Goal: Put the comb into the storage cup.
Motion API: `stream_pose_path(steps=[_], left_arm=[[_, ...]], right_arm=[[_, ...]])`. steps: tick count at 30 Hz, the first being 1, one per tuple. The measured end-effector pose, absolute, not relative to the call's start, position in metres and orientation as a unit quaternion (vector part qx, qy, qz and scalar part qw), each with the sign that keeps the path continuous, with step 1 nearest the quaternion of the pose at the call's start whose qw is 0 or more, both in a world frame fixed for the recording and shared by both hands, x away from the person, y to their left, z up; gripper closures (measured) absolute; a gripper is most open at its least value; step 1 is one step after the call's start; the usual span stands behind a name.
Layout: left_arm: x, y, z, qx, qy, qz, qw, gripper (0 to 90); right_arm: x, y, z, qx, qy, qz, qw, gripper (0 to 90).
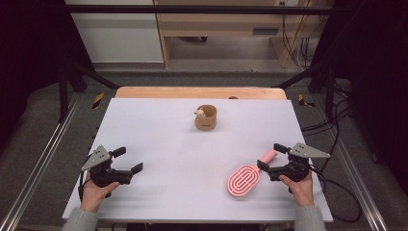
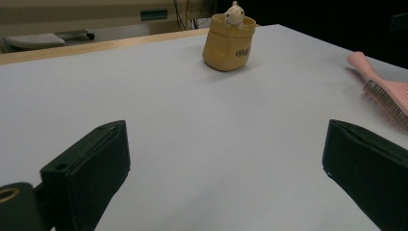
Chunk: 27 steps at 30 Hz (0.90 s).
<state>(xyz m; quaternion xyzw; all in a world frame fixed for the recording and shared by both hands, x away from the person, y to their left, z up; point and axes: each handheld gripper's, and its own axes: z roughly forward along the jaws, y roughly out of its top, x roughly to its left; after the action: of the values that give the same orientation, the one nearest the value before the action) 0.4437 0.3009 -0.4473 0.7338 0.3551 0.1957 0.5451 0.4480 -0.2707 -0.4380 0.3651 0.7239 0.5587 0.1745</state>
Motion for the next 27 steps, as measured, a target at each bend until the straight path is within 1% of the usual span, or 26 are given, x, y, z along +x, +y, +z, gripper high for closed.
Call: stream_pose_path(steps=[6, 14, 15, 16, 21, 24, 25, 26, 27], left_arm=[[0.444, 0.301, -0.448, 0.735, 0.356, 0.197, 0.543, 2.6], [0.444, 0.301, -0.449, 0.738, 0.355, 0.198, 0.539, 2.6], [0.444, 0.301, -0.449, 0.738, 0.356, 0.198, 0.539, 2.6], [0.444, 0.301, -0.449, 0.738, 0.356, 0.198, 0.539, 2.6], [0.444, 0.302, -0.449, 0.736, 0.358, 0.198, 0.539, 2.6], [0.444, 0.302, -0.448, 0.736, 0.358, 0.198, 0.539, 2.6], [0.444, 0.302, -0.448, 0.736, 0.358, 0.198, 0.539, 2.6], [0.444, 0.302, -0.449, 0.737, 0.358, 0.197, 0.539, 2.6], [0.445, 0.301, -0.449, 0.738, 0.357, 0.197, 0.538, 2.6]], right_arm=[[0.447, -0.271, -0.437, 0.367, 0.727, 0.555, 0.168, 1.9], [0.444, -0.27, -0.436, 0.364, 0.743, 0.538, 0.164, 8.8], [0.443, -0.269, -0.435, 0.357, 0.747, 0.538, 0.159, 11.1], [0.443, -0.269, -0.435, 0.357, 0.747, 0.538, 0.159, 11.1], [0.439, -0.265, -0.433, 0.345, 0.757, 0.534, 0.149, 18.6], [0.437, -0.265, -0.433, 0.337, 0.762, 0.535, 0.137, 25.5], [0.435, -0.265, -0.433, 0.334, 0.765, 0.536, 0.127, 30.5], [0.435, -0.265, -0.433, 0.334, 0.765, 0.536, 0.127, 30.5], [0.435, -0.265, -0.433, 0.332, 0.767, 0.536, 0.121, 32.7]])
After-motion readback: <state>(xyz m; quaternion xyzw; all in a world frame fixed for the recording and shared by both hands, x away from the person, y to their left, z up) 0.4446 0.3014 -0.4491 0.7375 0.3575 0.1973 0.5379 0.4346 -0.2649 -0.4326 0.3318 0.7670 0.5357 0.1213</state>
